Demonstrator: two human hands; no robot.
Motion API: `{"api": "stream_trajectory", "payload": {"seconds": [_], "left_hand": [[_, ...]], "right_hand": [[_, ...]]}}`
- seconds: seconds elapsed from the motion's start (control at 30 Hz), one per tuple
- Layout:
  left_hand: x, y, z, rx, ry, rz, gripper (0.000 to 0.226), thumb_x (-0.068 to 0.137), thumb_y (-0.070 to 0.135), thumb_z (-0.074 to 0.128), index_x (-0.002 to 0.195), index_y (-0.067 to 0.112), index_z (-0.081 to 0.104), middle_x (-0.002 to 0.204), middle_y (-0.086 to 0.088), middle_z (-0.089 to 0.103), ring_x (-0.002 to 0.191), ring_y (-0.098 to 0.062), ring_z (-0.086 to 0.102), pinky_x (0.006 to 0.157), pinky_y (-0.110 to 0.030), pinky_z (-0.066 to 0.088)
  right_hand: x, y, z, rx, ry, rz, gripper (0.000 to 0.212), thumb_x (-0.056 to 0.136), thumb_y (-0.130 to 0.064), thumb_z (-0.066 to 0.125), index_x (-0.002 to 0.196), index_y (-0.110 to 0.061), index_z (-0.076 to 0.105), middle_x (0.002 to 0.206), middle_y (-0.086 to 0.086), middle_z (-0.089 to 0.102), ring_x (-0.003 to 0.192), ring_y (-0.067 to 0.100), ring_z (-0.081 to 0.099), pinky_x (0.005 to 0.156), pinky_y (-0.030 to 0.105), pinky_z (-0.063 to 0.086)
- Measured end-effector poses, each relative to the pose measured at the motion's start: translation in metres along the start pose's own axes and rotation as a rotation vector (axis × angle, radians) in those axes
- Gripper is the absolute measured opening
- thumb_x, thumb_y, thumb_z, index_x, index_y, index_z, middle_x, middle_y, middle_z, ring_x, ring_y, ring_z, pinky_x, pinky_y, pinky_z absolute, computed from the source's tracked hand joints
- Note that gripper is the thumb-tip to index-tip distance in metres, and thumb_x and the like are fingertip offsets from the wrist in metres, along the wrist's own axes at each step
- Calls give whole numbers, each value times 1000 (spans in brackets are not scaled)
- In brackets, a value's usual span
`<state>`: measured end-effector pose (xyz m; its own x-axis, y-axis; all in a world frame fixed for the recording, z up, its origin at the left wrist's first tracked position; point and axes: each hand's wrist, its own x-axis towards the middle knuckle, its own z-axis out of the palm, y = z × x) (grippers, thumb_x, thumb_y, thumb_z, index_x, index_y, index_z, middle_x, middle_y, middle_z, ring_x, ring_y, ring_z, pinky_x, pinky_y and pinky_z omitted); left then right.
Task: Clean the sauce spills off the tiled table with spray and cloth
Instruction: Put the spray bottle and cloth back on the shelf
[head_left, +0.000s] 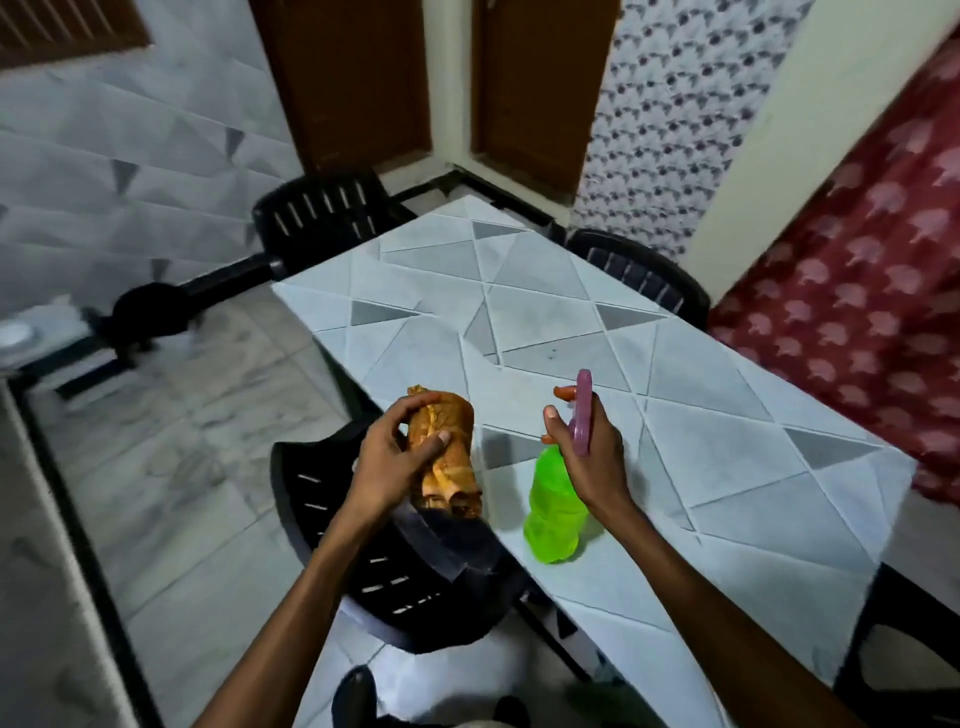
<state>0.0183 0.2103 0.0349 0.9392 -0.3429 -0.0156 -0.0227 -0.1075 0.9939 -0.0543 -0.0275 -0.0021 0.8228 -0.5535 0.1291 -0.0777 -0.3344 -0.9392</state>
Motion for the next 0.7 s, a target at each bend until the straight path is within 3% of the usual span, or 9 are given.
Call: {"api": "stream_trajectory", "payload": {"seconds": [0.17, 0.27, 0.33, 0.47, 0.53, 0.63, 0.7], "left_hand": [[-2, -4, -83, 9, 187, 16, 42, 84, 9, 77, 121, 26, 66, 122, 9, 66, 103, -21, 69, 83, -37, 60], [-3, -6, -144, -20, 299, 2, 42, 84, 6, 75, 122, 20, 65, 120, 5, 64, 94, -9, 70, 75, -31, 61], [-2, -8, -195, -33, 356, -11, 42, 85, 8, 75, 122, 23, 65, 120, 9, 62, 89, -4, 70, 70, -27, 60], [7, -14, -306, -16, 431, -25, 40, 85, 14, 77, 119, 32, 66, 120, 15, 61, 104, -16, 67, 79, -40, 60], [15, -14, -350, -25, 467, -27, 40, 85, 13, 76, 119, 31, 65, 119, 12, 61, 99, -15, 69, 77, -42, 61], [30, -11, -428, -27, 502, 3, 40, 85, 13, 76, 120, 31, 65, 119, 12, 62, 92, -9, 70, 71, -34, 61], [41, -10, -467, -33, 525, 7, 40, 86, 12, 75, 121, 29, 64, 118, 15, 62, 92, -7, 70, 71, -29, 60]], "right_hand": [[3, -40, 89, 10, -189, -74, 34, 83, -67, 59, 111, -50, 52, 117, -32, 58, 96, 20, 70, 92, 53, 53], [6, -66, 152, 29, -275, -96, 37, 81, -68, 61, 112, -51, 53, 119, -31, 59, 99, 20, 70, 92, 52, 55], [8, -88, 200, 40, -323, -117, 41, 80, -65, 62, 114, -44, 55, 118, -27, 61, 99, 20, 70, 92, 52, 54], [13, -140, 298, 63, -393, -117, 49, 79, -59, 63, 119, -32, 58, 117, -19, 65, 79, 16, 75, 90, 53, 54], [19, -161, 340, 100, -420, -113, 56, 79, -54, 66, 125, -24, 58, 116, -17, 66, 74, 16, 74, 87, 55, 55], [28, -198, 418, 151, -463, -122, 66, 79, -49, 68, 134, -16, 54, 118, -8, 66, 72, 20, 74, 85, 56, 57], [35, -217, 457, 166, -490, -133, 57, 79, -48, 69, 128, -21, 57, 116, -8, 65, 72, 19, 74, 84, 57, 57]]}}
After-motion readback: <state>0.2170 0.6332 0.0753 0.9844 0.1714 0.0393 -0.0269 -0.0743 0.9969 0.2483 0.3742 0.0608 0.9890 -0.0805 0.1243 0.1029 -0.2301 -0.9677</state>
